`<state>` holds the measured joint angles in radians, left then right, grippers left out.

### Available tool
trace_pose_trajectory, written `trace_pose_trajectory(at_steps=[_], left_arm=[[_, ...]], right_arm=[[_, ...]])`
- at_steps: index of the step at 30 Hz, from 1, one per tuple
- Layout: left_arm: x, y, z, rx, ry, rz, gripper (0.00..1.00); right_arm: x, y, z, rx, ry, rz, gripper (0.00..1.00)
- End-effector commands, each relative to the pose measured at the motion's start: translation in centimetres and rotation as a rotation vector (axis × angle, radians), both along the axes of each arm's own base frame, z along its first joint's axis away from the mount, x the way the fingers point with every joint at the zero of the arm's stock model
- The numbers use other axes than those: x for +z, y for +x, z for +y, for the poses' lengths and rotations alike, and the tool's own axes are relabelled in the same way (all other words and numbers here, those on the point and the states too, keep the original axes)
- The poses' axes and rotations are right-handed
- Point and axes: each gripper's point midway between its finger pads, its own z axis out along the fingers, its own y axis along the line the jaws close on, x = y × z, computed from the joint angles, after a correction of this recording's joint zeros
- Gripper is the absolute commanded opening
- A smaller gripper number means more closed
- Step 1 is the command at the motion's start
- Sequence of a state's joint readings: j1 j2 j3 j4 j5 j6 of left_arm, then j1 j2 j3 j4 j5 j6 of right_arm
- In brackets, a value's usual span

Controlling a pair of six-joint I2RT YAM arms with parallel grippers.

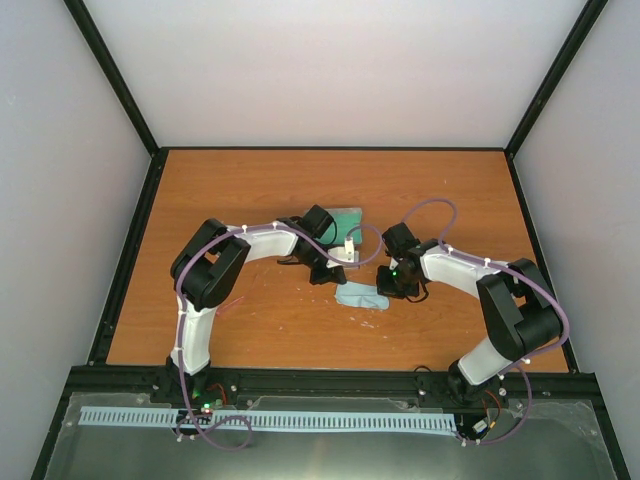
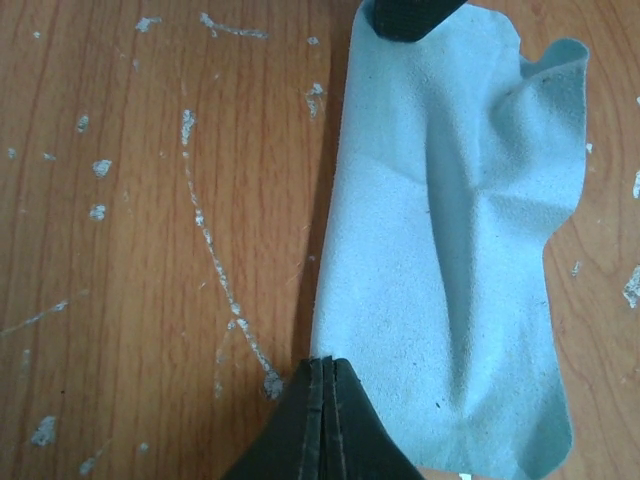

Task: Organize the sunglasses
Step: Pick up the glasses cleaning cloth from the center of the board.

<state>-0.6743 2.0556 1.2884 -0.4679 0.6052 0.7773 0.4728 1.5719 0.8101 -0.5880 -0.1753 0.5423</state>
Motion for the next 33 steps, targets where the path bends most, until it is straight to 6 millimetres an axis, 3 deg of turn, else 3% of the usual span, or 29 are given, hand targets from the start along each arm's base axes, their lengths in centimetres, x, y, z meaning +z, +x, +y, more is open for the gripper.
trace_pose_trajectory(at_steps=[1,15,25,33], left_arm=[[-1.0,-0.8,0.6,-0.015,0.043,0.000,0.01],[2.8,1.9,2.0,0.069,-0.013,-0.054,0.01],[3.8,3.1,3.2,0.122,-0.022,-0.083,0.01],[4.6,5.2,4.9,0.185,-0.010,-0.146,0.01]], right_arm=[[0.2,0.2,-0.2,-0.003,-0.001,-0.018,0.03],[1.7,3.3,0.5,-0.001,0.010,-0.111,0.03],[2.3,6.2,2.8,0.068,0.059,-0.143,0.03],[2.9,8.9,4.3,0.105,0.072,-0.166,0.03]])
